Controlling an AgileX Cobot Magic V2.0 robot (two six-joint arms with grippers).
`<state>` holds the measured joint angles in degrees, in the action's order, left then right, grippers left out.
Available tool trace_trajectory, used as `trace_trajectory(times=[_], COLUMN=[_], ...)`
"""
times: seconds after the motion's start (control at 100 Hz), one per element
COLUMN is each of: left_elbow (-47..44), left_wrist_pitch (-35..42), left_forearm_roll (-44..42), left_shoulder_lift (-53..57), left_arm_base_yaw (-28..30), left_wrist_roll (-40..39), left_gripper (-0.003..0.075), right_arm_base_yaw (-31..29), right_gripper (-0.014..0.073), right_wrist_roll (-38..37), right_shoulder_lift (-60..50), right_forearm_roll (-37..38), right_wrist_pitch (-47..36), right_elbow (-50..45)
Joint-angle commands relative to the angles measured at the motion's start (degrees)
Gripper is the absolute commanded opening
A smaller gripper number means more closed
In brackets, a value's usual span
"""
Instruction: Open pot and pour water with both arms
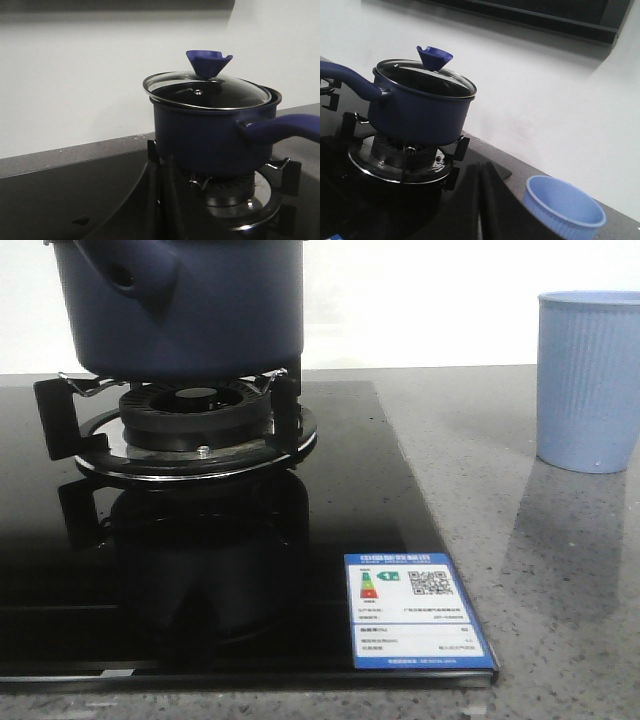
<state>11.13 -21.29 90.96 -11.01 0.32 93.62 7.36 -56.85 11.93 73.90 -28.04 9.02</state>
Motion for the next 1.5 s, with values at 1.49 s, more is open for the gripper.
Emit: trace_trajectory(times=[1.49], left_elbow=[-13.33], left_wrist_pitch=[4.49], left_forearm_roll=[-76.35], left_shoulder_lift=[12.69], left_arm_base_yaw=[0.43], left_wrist_roll=[-79.62], left_gripper=[-0.0019], right_arm_base_yaw=[0.04], right_gripper=[-0.0073], right_wrist_roll=[-0.11], right_shoulder_lift=[0.38], right_forearm_roll=[-1.30], right_wrist_pitch=[-0.74], right_elbow=[1.53])
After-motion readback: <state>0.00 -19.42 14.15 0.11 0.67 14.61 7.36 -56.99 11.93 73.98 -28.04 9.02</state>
